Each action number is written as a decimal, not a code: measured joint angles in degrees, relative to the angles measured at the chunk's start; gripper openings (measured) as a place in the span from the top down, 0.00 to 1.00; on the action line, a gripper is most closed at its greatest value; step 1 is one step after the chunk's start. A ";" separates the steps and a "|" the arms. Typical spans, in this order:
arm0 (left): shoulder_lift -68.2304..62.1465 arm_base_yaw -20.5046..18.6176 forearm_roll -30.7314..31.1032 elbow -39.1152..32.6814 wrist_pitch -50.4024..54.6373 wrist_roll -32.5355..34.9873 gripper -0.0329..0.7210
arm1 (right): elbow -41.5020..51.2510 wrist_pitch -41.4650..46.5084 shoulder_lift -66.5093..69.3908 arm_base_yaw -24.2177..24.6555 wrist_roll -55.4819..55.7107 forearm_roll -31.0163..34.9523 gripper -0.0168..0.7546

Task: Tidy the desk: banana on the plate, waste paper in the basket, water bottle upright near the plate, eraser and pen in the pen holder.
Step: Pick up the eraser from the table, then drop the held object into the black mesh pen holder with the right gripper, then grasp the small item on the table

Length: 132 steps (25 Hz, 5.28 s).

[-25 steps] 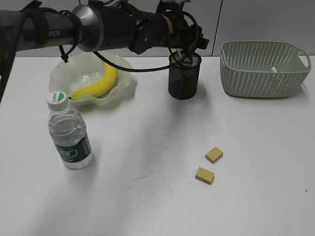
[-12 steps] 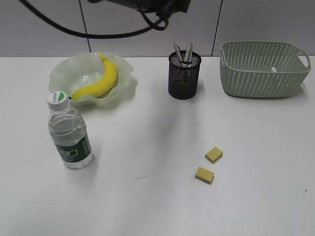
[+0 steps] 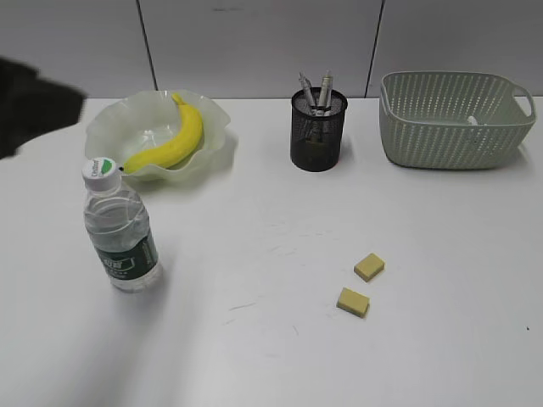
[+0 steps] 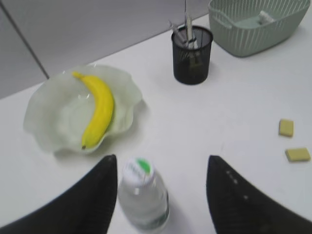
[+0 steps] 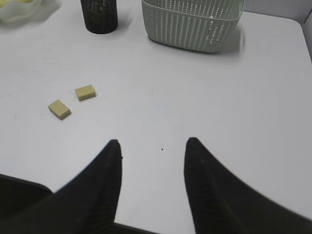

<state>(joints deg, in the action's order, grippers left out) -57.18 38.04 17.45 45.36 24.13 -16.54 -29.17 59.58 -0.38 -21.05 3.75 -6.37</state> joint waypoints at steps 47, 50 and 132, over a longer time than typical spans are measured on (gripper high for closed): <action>57.52 -24.00 -5.84 -14.47 37.17 0.00 0.34 | -22.60 -30.81 92.94 -3.16 -9.33 11.58 0.44; 57.52 -24.05 -5.90 -14.47 37.17 0.00 0.35 | -26.49 -30.87 100.47 -5.90 -11.23 11.70 0.30; 38.10 -24.05 -17.84 -12.11 26.51 12.28 0.57 | -0.10 -0.42 2.59 -4.00 -0.42 3.00 0.54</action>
<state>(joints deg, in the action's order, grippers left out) -19.08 13.99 -0.39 33.25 50.64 -4.26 -29.27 59.16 2.21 -25.04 3.33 -3.37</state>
